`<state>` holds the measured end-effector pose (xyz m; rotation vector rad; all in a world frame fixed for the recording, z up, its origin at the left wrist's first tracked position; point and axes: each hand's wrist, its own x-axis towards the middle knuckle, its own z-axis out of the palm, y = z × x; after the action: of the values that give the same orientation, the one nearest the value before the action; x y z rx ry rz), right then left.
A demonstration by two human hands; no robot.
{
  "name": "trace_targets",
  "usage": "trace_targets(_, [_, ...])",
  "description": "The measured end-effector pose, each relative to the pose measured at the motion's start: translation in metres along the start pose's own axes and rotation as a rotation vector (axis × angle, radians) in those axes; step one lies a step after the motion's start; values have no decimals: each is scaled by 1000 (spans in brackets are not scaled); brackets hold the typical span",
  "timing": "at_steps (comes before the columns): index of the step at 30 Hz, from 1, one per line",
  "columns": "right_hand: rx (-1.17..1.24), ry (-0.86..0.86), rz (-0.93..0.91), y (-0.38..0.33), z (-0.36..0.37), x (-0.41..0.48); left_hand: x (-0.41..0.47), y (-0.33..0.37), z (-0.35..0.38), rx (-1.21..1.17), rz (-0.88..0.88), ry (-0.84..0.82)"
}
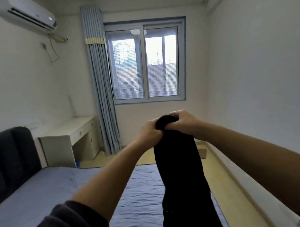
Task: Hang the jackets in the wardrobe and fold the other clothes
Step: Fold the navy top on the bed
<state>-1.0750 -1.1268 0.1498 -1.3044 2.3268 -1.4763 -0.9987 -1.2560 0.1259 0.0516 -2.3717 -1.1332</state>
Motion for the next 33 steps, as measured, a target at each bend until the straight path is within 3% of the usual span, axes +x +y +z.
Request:
trace_targets(2, [69,-90,60,20,2,-10,10,0,-8,91,-23,125])
trace_targets(6, [4,-416,220,90,35,-46,21,7,-20,71,-3,164])
trace_targets(8, [20,-452,242,119,51,-60,27,5,-30,9,-17,194])
trace_targets(11, [57,-205,289,135,49,-54,32,-24,-53,191,-137,255])
trace_targets(14, [-45,53,213,121,36,-31,14,-66,-64,543,-366,38])
trace_targets(16, [-61,42,92,95,36,-16,-3,-81,-53,498,-376,-204])
trace_targets(18, [-97,29,-12,70,41,-3,-13,-80,-29,276,-221,-343])
trace_targets(21, [-116,17,-28,49,43,9,-13,-64,-2,120,-48,-138])
trace_targets(24, [-295,-150,128,61,27,4,2,-55,-11,239,-19,80])
trace_targets(29, [-583,-169,282,96,19,-11,14,-55,-5,408,-1,122])
trace_targets(33, [-734,12,332,112,-6,-19,17,-60,-10,638,-7,120])
